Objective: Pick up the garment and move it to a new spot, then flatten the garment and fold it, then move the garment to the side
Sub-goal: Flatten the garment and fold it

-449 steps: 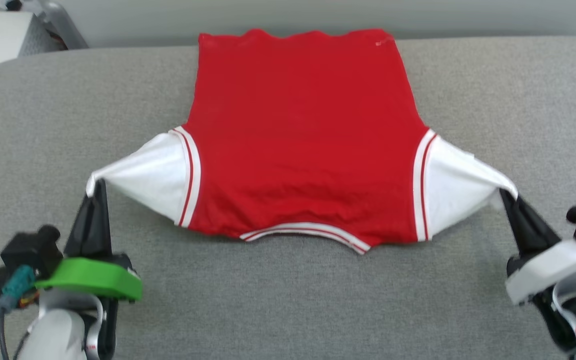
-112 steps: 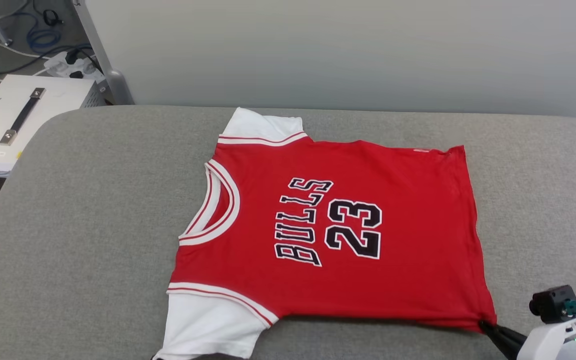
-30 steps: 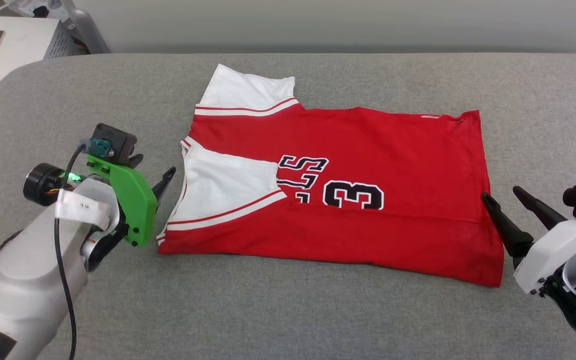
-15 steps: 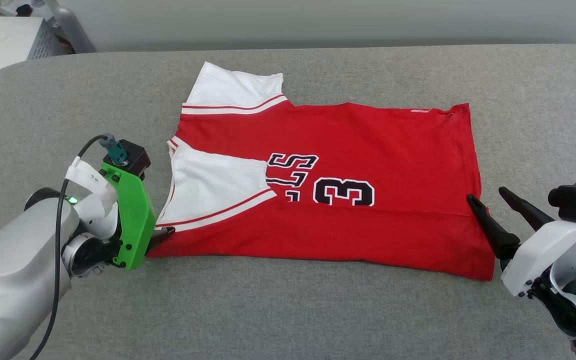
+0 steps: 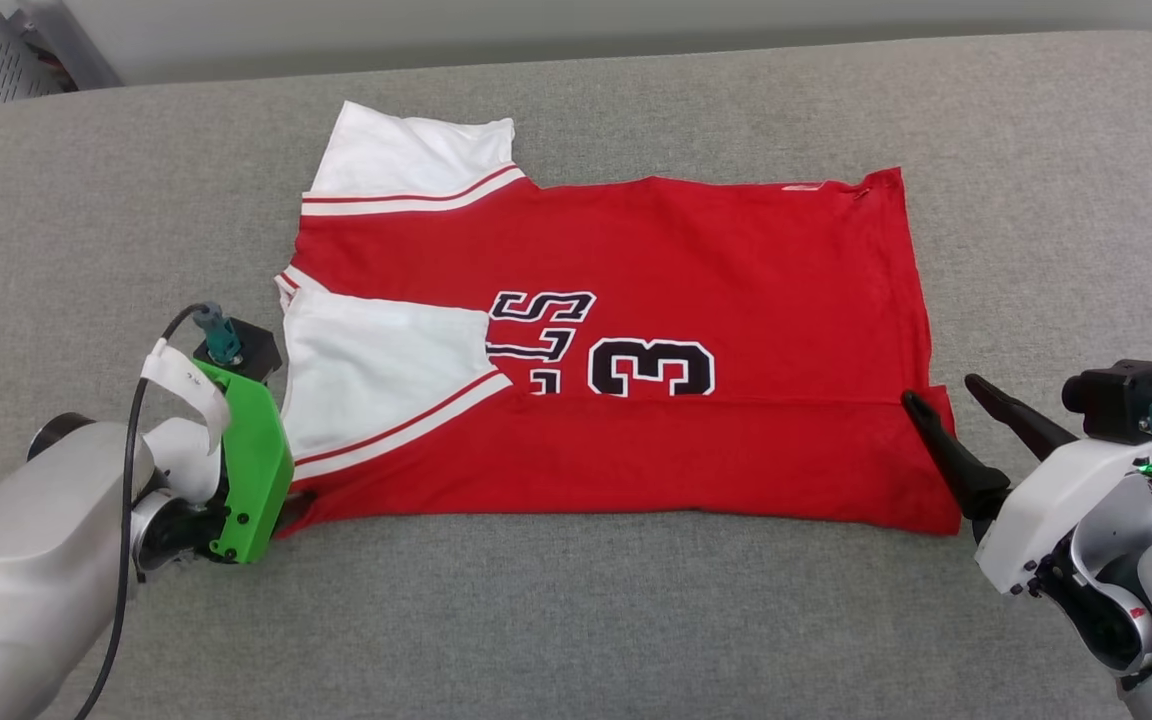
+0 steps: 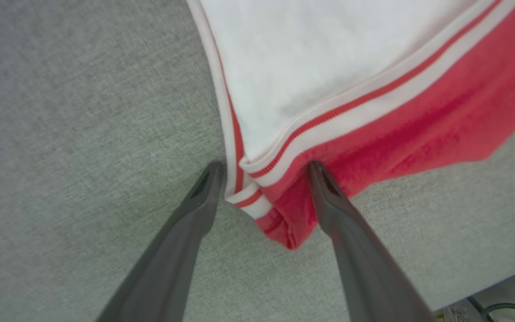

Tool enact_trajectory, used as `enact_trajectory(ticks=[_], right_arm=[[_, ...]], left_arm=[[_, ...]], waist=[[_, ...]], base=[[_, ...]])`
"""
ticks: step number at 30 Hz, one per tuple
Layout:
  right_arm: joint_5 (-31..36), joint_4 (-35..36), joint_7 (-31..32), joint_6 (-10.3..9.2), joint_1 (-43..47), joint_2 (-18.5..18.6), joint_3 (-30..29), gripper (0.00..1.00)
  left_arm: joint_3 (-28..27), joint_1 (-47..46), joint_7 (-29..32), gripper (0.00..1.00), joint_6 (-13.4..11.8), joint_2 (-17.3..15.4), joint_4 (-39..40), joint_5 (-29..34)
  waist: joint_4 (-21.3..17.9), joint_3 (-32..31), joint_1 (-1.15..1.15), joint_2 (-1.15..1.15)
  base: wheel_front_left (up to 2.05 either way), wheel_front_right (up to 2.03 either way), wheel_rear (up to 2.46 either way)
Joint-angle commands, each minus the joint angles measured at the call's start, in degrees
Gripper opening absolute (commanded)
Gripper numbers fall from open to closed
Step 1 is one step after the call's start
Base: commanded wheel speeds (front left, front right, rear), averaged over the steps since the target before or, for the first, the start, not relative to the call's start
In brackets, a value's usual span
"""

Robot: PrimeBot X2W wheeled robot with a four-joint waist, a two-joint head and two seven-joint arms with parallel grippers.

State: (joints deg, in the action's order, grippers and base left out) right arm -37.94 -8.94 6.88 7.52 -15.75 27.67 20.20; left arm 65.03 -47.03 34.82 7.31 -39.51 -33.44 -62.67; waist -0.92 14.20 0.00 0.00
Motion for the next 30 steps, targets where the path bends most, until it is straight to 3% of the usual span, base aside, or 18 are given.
enact_trajectory(ticks=[1,4,5,7,12,16,30], right_arm=[[-0.1,-0.2,-0.2,-0.03,-1.1,-0.1,0.2,1.00],[-0.3,-0.3,-0.3,-0.03,-1.2,0.2,0.3,1.00],[-0.3,-0.3,-0.3,-0.03,-1.1,0.3,0.4,1.00],[-0.3,0.0,-0.2,-0.03,-1.1,0.9,0.2,1.00],[1.4,0.9,1.7,-0.03,-2.6,3.5,0.1,1.00],[2.5,2.0,6.8,-0.03,-4.6,6.0,0.9,1.00],[-4.7,7.6,34.7,-0.03,-8.8,14.7,7.4,1.00]], left_arm=[[2.0,2.3,0.1,1.00,0.2,1.3,-0.9,-0.5],[3.6,3.5,-1.0,0.98,0.2,1.6,-1.0,-1.3],[3.8,3.6,-1.8,0.45,0.2,1.7,-1.0,-1.4],[4.2,3.8,-3.1,0.00,0.2,1.8,-1.0,-2.2],[4.4,2.3,-8.6,0.00,0.2,0.6,-0.3,-2.2],[4.5,1.6,-12.5,0.00,0.2,-0.7,1.2,-2.5],[5.6,-0.2,-19.1,0.00,0.2,-3.4,6.8,-0.6]], waist=[[-0.3,0.1,0.00,0.00],[-0.2,-0.2,0.00,0.00],[-0.1,-0.4,0.00,0.00],[0.3,-0.8,0.00,0.00],[0.7,-2.2,0.00,0.00],[0.9,-3.5,0.00,0.00],[2.4,-4.6,0.00,0.00]], base=[[0.00,0.00,0.00],[0.00,0.00,0.00],[0.00,0.00,0.00],[0.00,0.00,0.00],[0.00,0.00,0.00],[0.00,0.00,0.00],[0.00,0.00,0.00]])
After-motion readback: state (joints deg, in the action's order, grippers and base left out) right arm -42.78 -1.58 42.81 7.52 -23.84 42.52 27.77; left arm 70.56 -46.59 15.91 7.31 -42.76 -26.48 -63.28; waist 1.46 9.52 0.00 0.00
